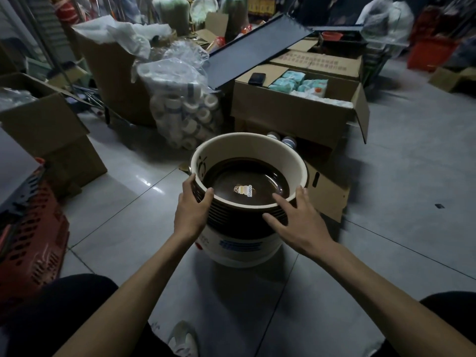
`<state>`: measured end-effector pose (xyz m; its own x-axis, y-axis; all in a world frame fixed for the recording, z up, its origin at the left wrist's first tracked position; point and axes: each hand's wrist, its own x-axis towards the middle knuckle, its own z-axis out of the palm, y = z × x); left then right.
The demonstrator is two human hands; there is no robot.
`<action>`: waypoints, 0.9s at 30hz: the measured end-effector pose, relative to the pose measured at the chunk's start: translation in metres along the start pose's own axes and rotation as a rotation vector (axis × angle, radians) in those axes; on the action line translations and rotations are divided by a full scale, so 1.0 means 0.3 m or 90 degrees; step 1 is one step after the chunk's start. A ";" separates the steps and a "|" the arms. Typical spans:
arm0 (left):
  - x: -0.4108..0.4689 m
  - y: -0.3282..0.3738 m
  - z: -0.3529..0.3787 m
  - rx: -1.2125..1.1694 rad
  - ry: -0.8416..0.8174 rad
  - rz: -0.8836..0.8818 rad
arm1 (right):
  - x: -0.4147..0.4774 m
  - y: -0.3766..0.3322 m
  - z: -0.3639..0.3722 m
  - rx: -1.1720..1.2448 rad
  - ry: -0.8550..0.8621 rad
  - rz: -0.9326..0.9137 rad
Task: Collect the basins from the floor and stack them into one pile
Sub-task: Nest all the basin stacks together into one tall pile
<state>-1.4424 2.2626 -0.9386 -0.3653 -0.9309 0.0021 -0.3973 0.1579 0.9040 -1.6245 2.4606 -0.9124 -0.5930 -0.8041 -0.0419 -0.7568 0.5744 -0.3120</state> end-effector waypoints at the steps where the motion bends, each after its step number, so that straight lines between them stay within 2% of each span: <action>1: 0.011 -0.008 0.003 0.004 0.003 -0.008 | -0.001 -0.006 -0.001 -0.013 -0.001 -0.009; 9: 0.026 -0.006 0.013 0.003 0.010 -0.016 | -0.012 -0.034 -0.032 -0.013 -0.037 -0.032; 17: -0.077 0.033 -0.052 -0.118 -0.102 -0.048 | -0.024 -0.009 -0.060 0.075 -0.061 -0.001; 22: -0.168 0.024 -0.076 -0.165 -0.145 -0.273 | -0.055 0.025 -0.056 0.111 -0.072 -0.013; 27: -0.163 0.023 -0.099 -0.185 -0.154 -0.347 | -0.080 0.038 -0.066 0.203 -0.098 -0.024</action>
<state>-1.4022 2.2995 -0.9196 -0.3685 -0.7468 -0.5536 -0.3484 -0.4412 0.8270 -1.6242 2.4894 -0.8960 -0.4997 -0.8514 -0.1593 -0.6395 0.4867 -0.5951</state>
